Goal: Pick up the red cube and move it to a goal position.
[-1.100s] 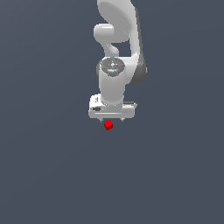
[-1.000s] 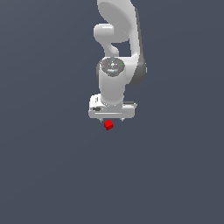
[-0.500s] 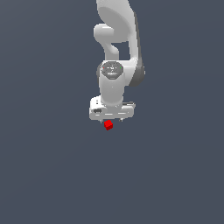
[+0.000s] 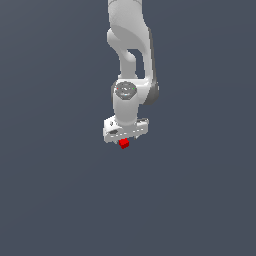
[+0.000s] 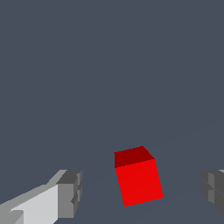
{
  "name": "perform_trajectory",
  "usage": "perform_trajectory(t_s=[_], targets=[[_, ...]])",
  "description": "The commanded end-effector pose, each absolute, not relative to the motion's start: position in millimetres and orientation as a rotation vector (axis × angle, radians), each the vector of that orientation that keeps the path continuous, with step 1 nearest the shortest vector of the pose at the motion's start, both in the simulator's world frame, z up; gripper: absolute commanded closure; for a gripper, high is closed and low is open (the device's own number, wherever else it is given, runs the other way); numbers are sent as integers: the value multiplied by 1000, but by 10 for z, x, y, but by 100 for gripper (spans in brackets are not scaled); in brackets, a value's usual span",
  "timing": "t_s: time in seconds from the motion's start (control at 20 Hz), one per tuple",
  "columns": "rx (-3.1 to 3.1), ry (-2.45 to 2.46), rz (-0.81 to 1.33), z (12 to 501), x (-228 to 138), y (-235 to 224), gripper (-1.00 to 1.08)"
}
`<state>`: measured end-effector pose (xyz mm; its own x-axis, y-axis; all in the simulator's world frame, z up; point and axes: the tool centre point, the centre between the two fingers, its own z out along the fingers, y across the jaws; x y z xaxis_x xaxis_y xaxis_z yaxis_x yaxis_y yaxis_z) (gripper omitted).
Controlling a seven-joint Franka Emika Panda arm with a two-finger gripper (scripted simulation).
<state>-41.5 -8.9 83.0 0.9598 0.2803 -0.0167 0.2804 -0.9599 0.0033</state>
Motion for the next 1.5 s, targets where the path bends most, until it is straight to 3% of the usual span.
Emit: perform_trajectory(t_s=[0.0,0.8,0.85,1.45], targets=[[3092,535,-18,675,-480,-115,-92],[3039,800,1,202,-635,-222,-92],[3039,800,1,202,-635,-222,108],[3039,799,1,216,-630,-226,108]])
